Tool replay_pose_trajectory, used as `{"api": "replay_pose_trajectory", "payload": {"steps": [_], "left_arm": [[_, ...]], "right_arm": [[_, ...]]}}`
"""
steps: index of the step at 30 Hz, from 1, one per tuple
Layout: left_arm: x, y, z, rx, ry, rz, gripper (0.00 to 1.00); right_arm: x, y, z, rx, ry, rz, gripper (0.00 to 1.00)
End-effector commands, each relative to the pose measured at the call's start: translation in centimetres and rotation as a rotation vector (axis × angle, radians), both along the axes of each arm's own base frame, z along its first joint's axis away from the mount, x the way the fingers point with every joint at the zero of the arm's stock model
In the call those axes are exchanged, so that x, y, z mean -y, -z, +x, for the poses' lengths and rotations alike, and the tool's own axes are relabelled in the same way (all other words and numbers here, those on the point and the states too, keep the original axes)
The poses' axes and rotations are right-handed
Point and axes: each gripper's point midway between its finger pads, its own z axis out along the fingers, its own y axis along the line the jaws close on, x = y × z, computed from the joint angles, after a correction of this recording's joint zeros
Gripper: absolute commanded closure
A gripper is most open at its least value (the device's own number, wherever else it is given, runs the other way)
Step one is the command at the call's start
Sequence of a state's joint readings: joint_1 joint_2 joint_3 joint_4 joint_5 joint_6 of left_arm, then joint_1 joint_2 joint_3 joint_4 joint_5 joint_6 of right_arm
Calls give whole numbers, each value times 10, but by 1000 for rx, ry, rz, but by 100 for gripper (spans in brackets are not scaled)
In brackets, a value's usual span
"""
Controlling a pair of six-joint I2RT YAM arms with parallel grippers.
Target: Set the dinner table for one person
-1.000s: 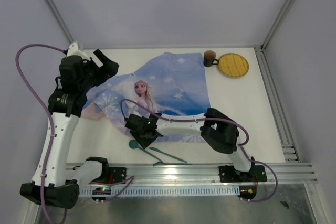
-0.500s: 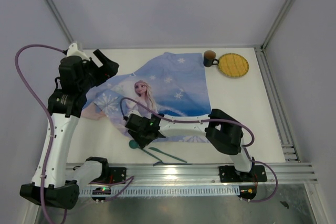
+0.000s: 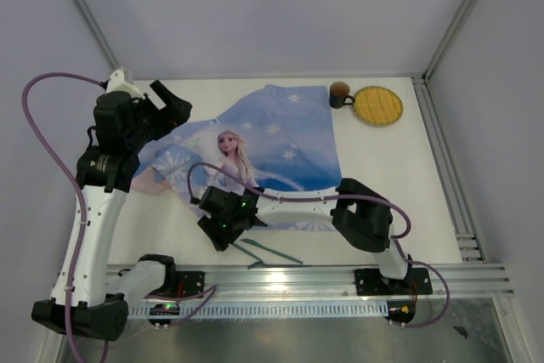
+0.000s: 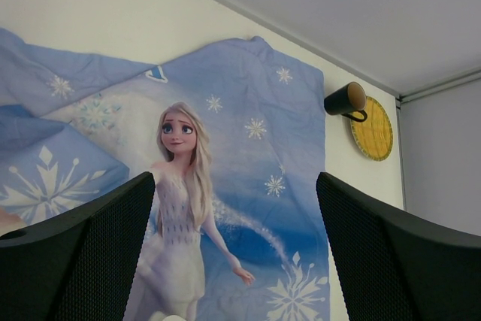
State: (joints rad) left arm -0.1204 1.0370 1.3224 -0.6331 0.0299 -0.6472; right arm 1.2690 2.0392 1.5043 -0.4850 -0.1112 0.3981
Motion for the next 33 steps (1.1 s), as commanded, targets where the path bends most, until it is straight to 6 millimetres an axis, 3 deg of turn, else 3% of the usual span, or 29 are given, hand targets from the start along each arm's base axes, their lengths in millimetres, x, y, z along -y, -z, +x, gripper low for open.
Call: {"api": "replay_pose_trajectory", "payload": {"steps": [1, 15, 22, 33], "left_arm": [[-1, -10, -4, 44, 6, 7, 9], [1, 1, -3, 16, 16, 12, 9], [6, 4, 2, 6, 32, -11, 9], [7, 9, 2, -9, 34, -15, 9]], "right_arm": [[-15, -4, -2, -1, -27, 48, 51], [-32, -4, 19, 100, -48, 36, 51], [-33, -18, 23, 127, -35, 63, 51], [-25, 0, 22, 130, -43, 30, 51]]}}
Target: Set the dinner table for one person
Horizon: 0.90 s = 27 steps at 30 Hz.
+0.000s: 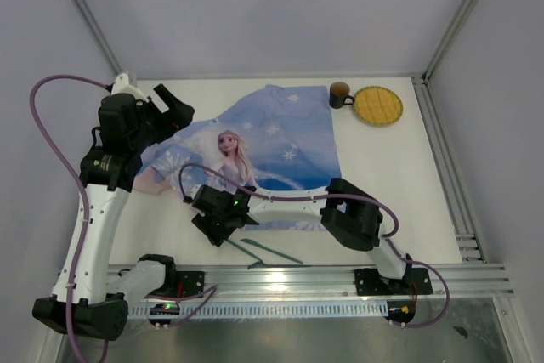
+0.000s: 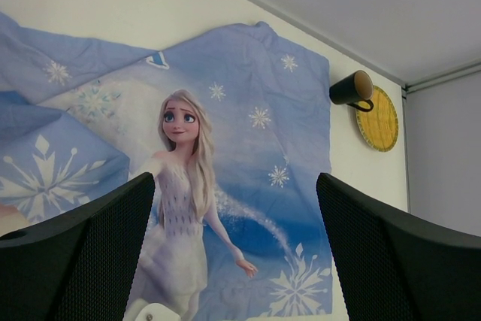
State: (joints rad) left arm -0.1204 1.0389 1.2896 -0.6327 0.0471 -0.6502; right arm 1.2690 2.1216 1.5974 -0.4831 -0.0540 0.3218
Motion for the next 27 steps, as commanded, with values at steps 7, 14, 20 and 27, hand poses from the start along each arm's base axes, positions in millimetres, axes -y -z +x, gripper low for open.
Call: {"api": "replay_pose_trajectory", "payload": {"steps": [7, 14, 20, 27], "left_arm": [[2, -7, 1, 24, 11, 1, 9], [1, -9, 3, 27, 8, 2, 9], [-1, -9, 4, 24, -2, 11, 9], [0, -7, 9, 16, -1, 10, 9]], "right_arm": [[10, 11, 12, 68, 41, -44, 51], [16, 21, 1, 12, 18, -59, 51], [22, 18, -22, -76, -74, -55, 51], [50, 16, -50, -180, -157, -82, 52]]}}
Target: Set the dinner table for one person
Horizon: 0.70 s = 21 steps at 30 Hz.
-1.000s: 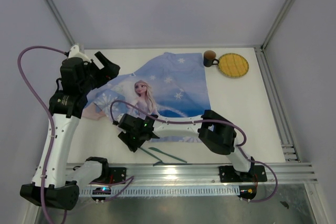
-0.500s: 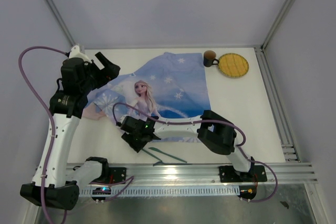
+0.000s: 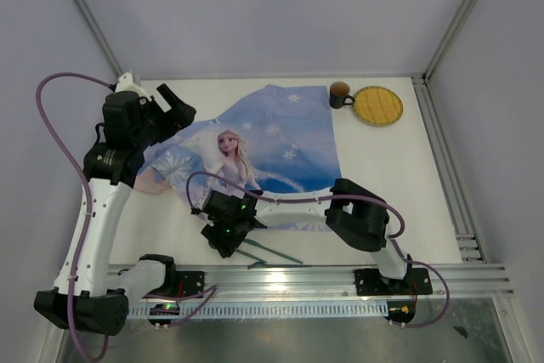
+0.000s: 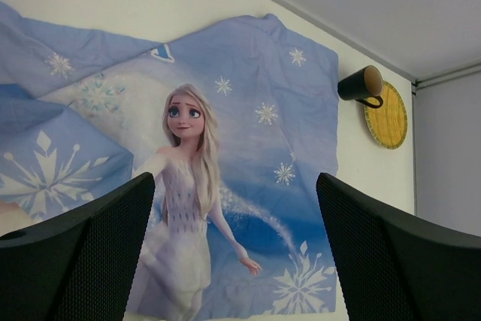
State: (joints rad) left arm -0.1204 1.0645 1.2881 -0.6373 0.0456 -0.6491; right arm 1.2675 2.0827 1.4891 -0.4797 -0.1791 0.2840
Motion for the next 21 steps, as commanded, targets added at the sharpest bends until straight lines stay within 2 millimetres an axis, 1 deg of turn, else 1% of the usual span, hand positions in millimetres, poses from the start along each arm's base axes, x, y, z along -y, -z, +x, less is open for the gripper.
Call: {"api": "replay_pose_trajectory", "payload": {"steps": [1, 2, 3, 5, 9, 10, 12, 13, 14, 15, 17, 18, 19, 20, 21], "left_arm": [[0, -17, 5, 48, 2, 4, 9], [0, -16, 6, 45, 0, 3, 9], [0, -17, 7, 48, 1, 3, 9], [0, -16, 8, 45, 1, 3, 9], [0, -14, 8, 42, 1, 5, 9], [0, -13, 8, 42, 0, 4, 9], [-1, -11, 9, 39, -4, 7, 9], [-1, -7, 10, 32, -5, 12, 9], [-2, -6, 11, 36, -10, 17, 9], [-5, 4, 14, 18, -25, 29, 9], [-5, 16, 18, -1, -23, 40, 9], [-13, 23, 22, -17, -60, 67, 9], [-16, 34, 27, -45, -70, 89, 9], [-19, 41, 30, -64, -83, 105, 9], [-27, 44, 34, -71, -124, 136, 9]], "right_arm": [[27, 1, -27, -95, -75, -47, 52], [30, -2, -28, -100, -79, -42, 52], [36, 3, -31, -111, -79, -56, 52], [41, 3, -36, -131, -85, -55, 52], [41, -1, -46, -177, -114, -40, 51], [40, -1, -46, -177, -115, -37, 51], [35, -4, -39, -145, -103, -30, 51], [34, -4, -36, -124, -97, -28, 51], [28, -8, -31, -101, -86, -11, 52], [25, -12, -22, -64, -67, -3, 52], [17, -21, -13, -17, -46, 20, 51], [15, -25, -6, 18, -30, 27, 52], [11, -38, -2, 43, -20, 58, 51], [10, -43, 1, 62, -15, 70, 52], [10, -49, 4, 82, -5, 81, 52]]}}
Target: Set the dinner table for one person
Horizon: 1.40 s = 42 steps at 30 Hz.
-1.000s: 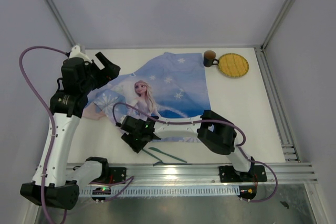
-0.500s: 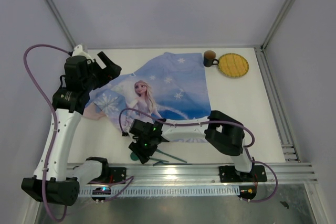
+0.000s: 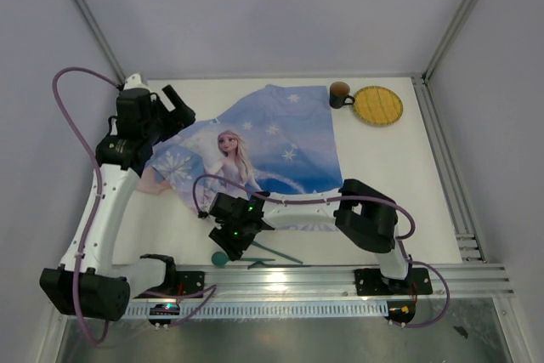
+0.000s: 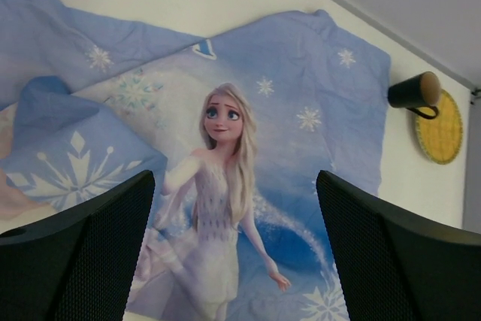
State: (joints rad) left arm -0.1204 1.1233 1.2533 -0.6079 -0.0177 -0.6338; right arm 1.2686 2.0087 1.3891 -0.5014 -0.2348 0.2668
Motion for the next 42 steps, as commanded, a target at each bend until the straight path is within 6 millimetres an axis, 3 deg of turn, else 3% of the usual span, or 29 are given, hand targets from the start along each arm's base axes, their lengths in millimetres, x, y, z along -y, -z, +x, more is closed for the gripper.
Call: {"api": "replay_pose_trajectory", "payload": {"steps": [1, 7, 8, 10, 12, 18, 23, 24, 27, 33, 37, 38, 39, 40, 41, 42], "left_arm": [[-22, 25, 24, -43, -90, 116, 9], [-58, 31, 46, -112, -268, 234, 9], [-60, 43, 52, -152, -284, 241, 9], [-72, 50, 56, -192, -361, 239, 9], [-79, 69, 63, -255, -428, 220, 10], [-116, 137, 57, -489, -614, 250, 11], [-134, 168, 34, -642, -734, 304, 11], [-147, 171, 29, -662, -778, 294, 11], [-149, 183, 16, -725, -822, 285, 11], [-142, 186, -3, -767, -865, 226, 12], [-121, 190, -13, -776, -851, 92, 14], [-114, 200, -21, -801, -841, 58, 14], [-112, 195, -22, -767, -867, 17, 14], [-110, 196, -19, -737, -879, -19, 14], [-106, 207, -29, -755, -887, -41, 14], [-104, 200, -29, -717, -894, -81, 14]], "right_arm": [[-18, -54, 30, 169, 58, 122, 52], [-7, -110, 53, 312, 151, 202, 51], [-2, -122, 54, 330, 166, 222, 51], [7, -131, 59, 364, 196, 224, 51], [19, -141, 69, 425, 240, 213, 51], [53, -147, 89, 539, 323, 140, 51], [72, -144, 94, 543, 371, 133, 49], [75, -144, 96, 543, 380, 133, 49], [79, -147, 99, 545, 391, 140, 47], [75, -145, 103, 532, 385, 122, 46], [72, -147, 109, 538, 360, 75, 46], [72, -146, 112, 538, 357, 63, 46], [73, -140, 113, 534, 348, 30, 46], [69, -147, 116, 542, 339, 34, 44], [69, -147, 120, 545, 337, 23, 43], [71, -142, 121, 540, 327, -13, 42]]}}
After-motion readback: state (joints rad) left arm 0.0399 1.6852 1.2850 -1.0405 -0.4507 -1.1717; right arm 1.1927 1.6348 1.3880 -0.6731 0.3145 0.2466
